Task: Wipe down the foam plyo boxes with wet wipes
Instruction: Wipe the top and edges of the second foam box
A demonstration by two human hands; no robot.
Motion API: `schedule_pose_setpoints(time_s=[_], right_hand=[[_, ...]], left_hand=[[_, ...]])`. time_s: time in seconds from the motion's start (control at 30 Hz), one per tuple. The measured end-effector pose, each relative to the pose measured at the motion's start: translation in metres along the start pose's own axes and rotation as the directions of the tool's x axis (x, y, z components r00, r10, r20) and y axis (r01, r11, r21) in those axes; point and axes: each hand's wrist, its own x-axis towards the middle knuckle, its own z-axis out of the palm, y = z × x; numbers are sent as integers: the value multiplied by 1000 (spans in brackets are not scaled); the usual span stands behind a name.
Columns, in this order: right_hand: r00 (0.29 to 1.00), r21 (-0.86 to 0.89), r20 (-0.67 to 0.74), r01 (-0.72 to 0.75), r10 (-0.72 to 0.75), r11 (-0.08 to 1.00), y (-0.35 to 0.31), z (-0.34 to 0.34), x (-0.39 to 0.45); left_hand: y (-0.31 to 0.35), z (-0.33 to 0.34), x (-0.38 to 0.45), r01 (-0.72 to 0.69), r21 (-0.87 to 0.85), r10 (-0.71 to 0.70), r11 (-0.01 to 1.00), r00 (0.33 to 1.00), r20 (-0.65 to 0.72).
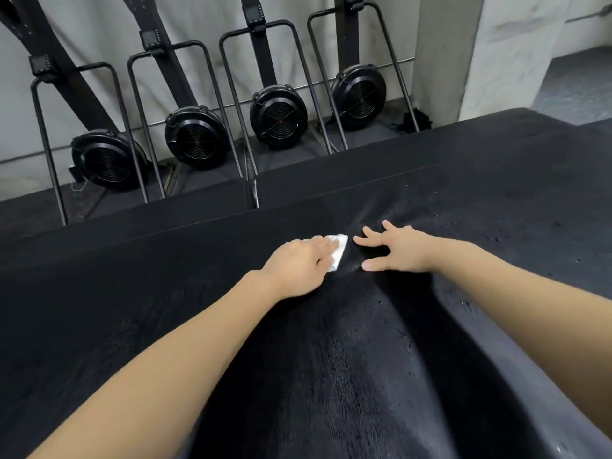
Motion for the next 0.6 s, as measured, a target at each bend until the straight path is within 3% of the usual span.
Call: schedule_pose_setpoints(time_s=[0.2,0.43,0.6], right_hand=[[1000,-127,-11,4,-5,992,-11,12,-18],[997,-188,77,24,-10,982,-21,34,-84],[999,-131,49,-2,8,991,-19,48,-97]], left_hand=[[64,18,-82,-107,68,104,992,993,47],[126,22,-164,-336,37,333,941,940,69],[114,20,-146,-234,142,223,962,971,88]])
